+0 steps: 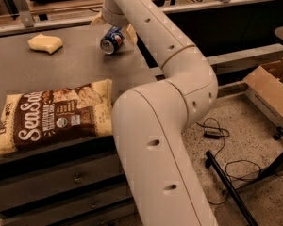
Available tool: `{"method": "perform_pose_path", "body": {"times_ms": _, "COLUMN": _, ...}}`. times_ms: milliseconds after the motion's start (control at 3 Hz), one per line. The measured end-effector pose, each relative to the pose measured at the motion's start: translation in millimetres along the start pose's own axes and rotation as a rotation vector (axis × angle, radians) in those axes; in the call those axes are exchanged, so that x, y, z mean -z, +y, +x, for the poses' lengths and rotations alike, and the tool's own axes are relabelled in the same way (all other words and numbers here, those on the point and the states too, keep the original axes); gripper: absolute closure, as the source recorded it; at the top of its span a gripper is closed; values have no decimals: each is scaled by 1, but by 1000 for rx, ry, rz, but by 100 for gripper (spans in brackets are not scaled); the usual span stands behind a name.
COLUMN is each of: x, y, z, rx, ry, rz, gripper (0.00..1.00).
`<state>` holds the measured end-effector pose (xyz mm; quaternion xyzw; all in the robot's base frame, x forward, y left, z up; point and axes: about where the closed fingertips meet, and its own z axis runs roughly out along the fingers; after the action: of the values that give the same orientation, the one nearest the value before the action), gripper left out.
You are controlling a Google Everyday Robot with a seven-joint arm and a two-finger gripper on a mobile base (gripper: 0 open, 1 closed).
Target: Move pepsi can near brown chip bag
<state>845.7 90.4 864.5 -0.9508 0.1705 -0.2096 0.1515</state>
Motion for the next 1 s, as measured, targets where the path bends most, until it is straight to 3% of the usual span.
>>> {"method": "perform_pose_path", "body": {"times_ms": 333, "x": -18, "y": 3, "z": -5, "rx": -2, "ry": -21, "rz": -34, "gripper": 41}}
{"method": "perform_pose_path", "body": {"times_ms": 667, "x": -17, "y": 2, "z": -6, "rx": 1, "ry": -26, "rz": -35, "gripper": 72}}
{"method": "perform_pose_path", "body": {"times_ms": 1000, "x": 17, "y": -6, "z": -6, "rx": 15, "ry": -29, "rz": 0, "gripper": 100}}
